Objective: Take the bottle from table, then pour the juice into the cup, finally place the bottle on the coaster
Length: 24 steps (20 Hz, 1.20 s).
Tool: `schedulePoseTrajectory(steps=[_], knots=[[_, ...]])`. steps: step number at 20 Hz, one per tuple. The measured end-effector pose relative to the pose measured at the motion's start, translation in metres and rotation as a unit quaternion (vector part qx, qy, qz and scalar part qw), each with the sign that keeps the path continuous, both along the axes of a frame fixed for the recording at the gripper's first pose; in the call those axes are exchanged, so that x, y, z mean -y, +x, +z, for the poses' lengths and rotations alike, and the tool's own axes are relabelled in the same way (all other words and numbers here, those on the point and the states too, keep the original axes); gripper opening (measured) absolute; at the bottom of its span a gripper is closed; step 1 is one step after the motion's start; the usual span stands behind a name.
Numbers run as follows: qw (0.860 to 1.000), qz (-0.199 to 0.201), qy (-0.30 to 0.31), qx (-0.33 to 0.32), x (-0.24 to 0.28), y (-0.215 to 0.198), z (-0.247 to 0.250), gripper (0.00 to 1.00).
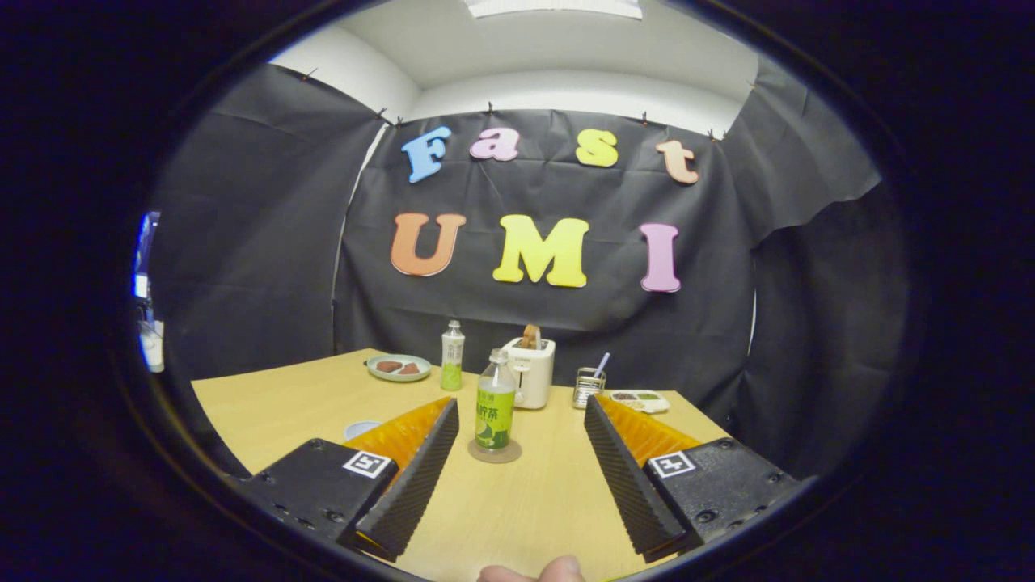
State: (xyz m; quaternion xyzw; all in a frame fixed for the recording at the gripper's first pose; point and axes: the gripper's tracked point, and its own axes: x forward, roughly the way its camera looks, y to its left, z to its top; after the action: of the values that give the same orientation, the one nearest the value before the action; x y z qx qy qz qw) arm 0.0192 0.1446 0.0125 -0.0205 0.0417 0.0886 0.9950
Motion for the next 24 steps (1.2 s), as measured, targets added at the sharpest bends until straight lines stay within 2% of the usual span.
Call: schedulePoseTrajectory(steps=[10,14,20,24], knots=[[1.0,-0.019,-0.005,0.013,0.003,-0.048,0.004,1.0],[1.0,-0.004,0.01,0.002,-0.008,-0.058,0.001,1.0],[0.999,-0.026,0.024,-0.004,0.007,-0.068,0.004,1.0],[0.999,-0.02,0.029,-0.009,0.005,-0.068,0.0,1.0]])
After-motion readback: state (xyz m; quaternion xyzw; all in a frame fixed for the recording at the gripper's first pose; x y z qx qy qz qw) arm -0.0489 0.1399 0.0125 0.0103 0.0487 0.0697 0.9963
